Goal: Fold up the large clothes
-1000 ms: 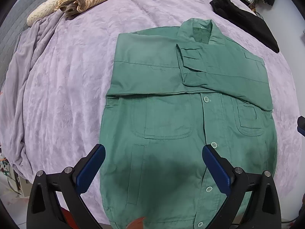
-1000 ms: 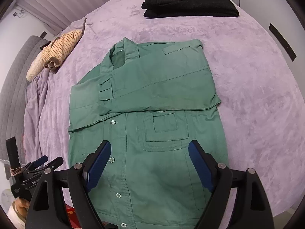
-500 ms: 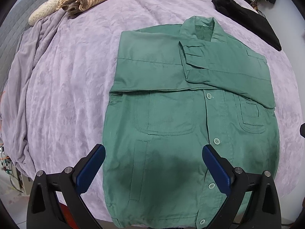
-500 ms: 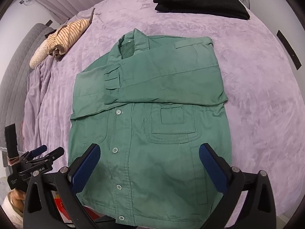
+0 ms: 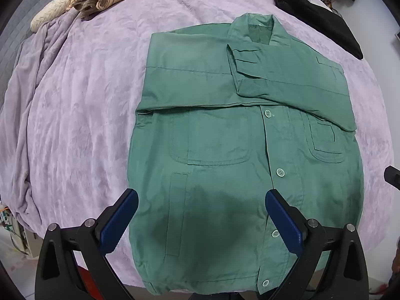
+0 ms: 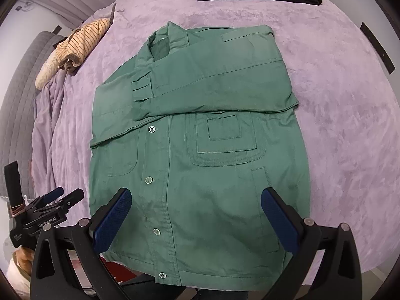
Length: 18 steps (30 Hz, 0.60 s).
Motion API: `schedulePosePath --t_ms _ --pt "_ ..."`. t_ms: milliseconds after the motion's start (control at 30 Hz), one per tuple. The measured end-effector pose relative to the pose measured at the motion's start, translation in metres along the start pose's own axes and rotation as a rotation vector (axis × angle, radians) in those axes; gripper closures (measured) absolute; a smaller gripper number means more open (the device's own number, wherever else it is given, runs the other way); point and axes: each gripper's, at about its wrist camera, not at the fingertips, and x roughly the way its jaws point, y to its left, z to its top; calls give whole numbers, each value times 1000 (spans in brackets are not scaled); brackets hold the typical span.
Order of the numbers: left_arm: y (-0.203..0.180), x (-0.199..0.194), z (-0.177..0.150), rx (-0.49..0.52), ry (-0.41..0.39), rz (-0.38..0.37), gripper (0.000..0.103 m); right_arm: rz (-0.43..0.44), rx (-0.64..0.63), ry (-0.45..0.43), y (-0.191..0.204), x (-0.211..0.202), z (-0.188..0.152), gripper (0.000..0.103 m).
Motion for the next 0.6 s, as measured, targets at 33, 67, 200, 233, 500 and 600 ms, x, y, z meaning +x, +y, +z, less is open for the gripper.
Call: schedulePosePath --t_ms 33,67,200,233,500,600 --pt "0 0 0 2 1 2 1 2 3 2 0 0 -1 0" --pt "0 1 -1 4 2 3 1 4 5 5 0 1 -2 0" --pt "1 5 -6 4 15 3 1 10 13 18 -2 5 -6 0" --pt "1 6 -7 4 19 3 1 10 14 23 -2 6 -8 0" --pt "11 16 -19 -2 51 -11 1 34 48 61 -10 16 -19 0" --pt "23 19 -21 -16 58 -36 1 51 55 76 -11 20 -22 0"
